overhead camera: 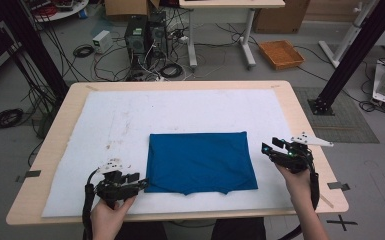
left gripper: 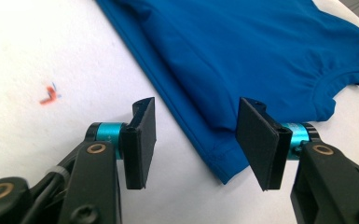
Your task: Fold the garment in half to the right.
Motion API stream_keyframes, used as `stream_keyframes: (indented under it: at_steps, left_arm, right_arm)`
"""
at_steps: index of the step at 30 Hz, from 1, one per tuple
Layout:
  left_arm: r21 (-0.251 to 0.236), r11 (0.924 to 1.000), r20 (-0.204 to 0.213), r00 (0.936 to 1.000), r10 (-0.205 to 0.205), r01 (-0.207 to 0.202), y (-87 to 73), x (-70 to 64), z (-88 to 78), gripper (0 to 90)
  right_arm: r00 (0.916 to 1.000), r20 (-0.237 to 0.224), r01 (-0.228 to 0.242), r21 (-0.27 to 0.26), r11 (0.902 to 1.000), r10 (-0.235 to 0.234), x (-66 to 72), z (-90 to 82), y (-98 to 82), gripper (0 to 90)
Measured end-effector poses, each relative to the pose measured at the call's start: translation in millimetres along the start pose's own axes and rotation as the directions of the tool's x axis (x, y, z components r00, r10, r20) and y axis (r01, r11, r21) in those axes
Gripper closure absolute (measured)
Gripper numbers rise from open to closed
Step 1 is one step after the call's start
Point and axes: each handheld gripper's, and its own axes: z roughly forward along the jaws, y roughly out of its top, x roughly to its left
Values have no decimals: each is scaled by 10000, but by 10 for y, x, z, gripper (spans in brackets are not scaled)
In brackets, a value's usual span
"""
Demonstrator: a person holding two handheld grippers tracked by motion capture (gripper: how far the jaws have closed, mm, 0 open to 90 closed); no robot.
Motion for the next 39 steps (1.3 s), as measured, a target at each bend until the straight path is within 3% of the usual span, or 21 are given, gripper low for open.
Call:
stream_keyframes:
  at_steps: [6, 8, 13, 20, 26, 36, 39]
  left_arm:
    - [-112, 9957, 452, 9948, -908, 914, -12, 22, 40, 504]
    - [-101, 9939, 680, 9918, -1085, 1094, -23, 6, 77, 542]
    - [-153, 9902, 686, 9881, -1377, 1391, -8, -18, 122, 556]
    - [-98, 9887, 460, 9878, -1490, 1495, 1, -62, 164, 642]
    - [-40, 9916, 195, 9914, -1295, 1296, 27, -102, 205, 689]
    - [-97, 9946, -88, 9946, -1033, 1032, 16, -138, 207, 811]
    - [-128, 9948, -98, 9948, -1013, 1011, 12, -138, 205, 823]
  right_arm:
    - [10000, -16, -37, -14, 10000, 37, -1, 2, 0, 453]
    - [10000, -13, -26, -9, 10000, 26, 4, 5, 3, 453]
    - [9999, -99, 54, 23, 10000, -54, 38, 30, 6, 453]
    - [9994, -256, 225, 15, 9997, -224, 112, 75, 26, 453]
    - [9976, -604, 340, -11, 9994, -340, 221, 152, 83, 454]
    - [9880, -1326, 825, 195, 9964, -792, 502, 471, 258, 499]
    - [9863, -1349, 993, 218, 9948, -955, 614, 596, 355, 504]
